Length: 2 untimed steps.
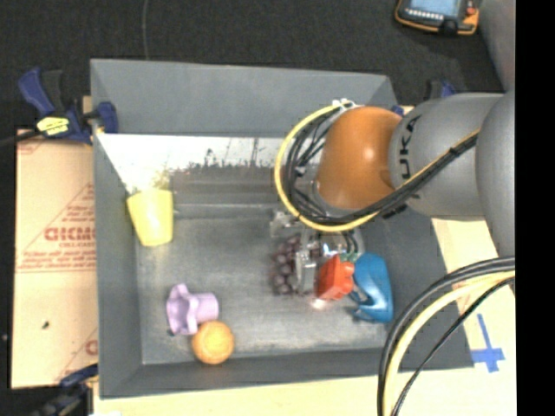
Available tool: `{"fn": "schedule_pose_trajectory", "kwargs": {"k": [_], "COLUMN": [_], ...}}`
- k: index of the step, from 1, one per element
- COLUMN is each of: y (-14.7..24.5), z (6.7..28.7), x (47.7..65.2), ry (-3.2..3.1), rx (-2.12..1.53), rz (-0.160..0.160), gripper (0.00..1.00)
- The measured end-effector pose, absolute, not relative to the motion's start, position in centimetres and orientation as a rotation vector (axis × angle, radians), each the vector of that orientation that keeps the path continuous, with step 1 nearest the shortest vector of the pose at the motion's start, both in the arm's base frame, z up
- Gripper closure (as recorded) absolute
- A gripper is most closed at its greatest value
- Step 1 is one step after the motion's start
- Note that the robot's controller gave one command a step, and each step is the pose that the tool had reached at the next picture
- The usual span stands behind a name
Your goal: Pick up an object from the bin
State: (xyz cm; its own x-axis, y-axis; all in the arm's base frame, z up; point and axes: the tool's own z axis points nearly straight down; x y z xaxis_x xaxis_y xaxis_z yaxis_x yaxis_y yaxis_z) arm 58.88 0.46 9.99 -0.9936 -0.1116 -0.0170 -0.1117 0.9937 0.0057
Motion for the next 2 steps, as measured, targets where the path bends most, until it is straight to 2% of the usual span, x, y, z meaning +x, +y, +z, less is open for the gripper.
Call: {"fn": "schedule_pose_trajectory", "kwargs": {"k": [1, 2], "y": [-2.91, -2.91], "z": [7.39, 7.39], "x": [62.04, 62.04], "ry": [3.107, 3.107], "rx": [-0.232, -0.231], "rz": [0.003, 0.003], "gripper": [1.0, 0.0]}}
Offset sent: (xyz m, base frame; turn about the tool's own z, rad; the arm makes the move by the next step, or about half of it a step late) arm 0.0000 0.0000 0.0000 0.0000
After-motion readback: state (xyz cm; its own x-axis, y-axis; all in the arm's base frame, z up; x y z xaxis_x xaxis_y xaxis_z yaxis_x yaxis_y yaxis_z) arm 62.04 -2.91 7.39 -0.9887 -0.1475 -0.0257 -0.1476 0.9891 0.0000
